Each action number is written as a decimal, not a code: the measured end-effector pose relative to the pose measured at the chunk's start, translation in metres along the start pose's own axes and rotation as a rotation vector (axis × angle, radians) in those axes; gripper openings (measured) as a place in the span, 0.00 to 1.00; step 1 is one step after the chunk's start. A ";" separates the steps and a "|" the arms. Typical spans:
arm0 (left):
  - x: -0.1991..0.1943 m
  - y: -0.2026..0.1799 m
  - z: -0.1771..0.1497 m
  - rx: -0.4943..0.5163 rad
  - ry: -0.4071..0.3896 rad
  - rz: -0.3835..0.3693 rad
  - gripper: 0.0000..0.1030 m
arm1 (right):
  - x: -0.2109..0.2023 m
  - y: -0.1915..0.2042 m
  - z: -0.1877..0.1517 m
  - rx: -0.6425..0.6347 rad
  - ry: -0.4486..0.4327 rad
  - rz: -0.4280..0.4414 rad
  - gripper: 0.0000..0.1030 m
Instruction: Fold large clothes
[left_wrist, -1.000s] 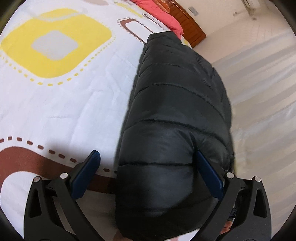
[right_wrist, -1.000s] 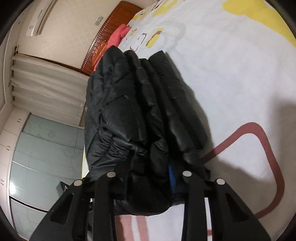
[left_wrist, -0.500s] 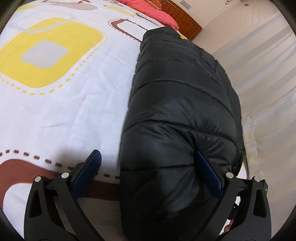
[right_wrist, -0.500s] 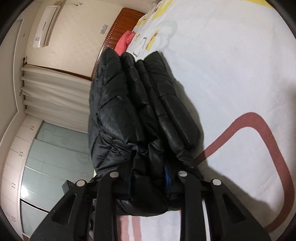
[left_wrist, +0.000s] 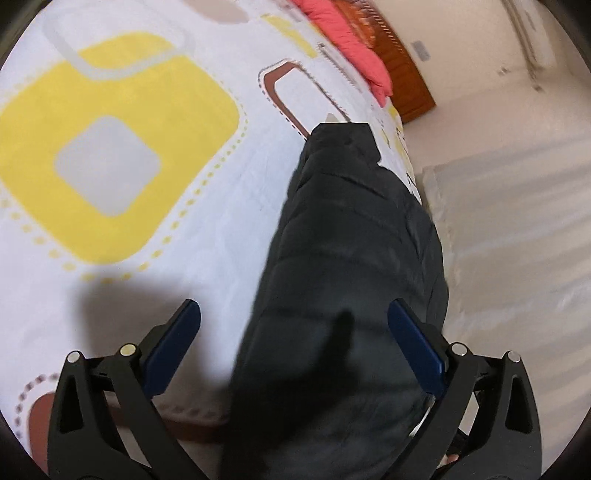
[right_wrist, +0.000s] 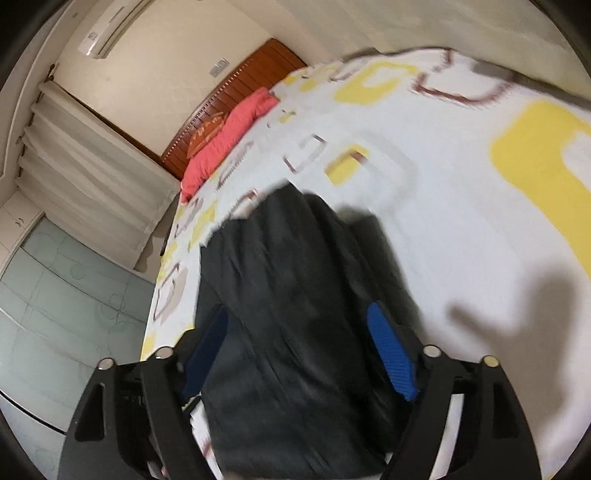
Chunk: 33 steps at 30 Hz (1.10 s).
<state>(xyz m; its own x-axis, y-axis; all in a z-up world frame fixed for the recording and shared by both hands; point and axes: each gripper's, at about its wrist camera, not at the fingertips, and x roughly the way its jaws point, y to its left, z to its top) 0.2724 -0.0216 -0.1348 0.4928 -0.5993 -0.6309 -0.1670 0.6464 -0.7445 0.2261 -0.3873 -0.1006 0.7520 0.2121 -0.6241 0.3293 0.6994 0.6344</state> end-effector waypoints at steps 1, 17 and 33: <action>0.010 -0.001 0.006 -0.025 0.013 -0.012 0.98 | 0.017 0.003 0.007 0.008 0.009 -0.028 0.79; 0.088 -0.029 0.003 0.039 0.068 -0.032 0.98 | 0.091 -0.086 0.020 0.088 0.108 0.040 0.86; 0.103 -0.050 -0.002 0.168 0.124 -0.059 0.92 | 0.098 -0.080 0.009 0.060 0.156 0.245 0.49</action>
<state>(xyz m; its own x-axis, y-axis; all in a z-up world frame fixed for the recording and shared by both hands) 0.3297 -0.1164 -0.1631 0.3866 -0.6856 -0.6169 0.0087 0.6716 -0.7409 0.2783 -0.4288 -0.2083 0.7178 0.4757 -0.5084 0.1849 0.5738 0.7979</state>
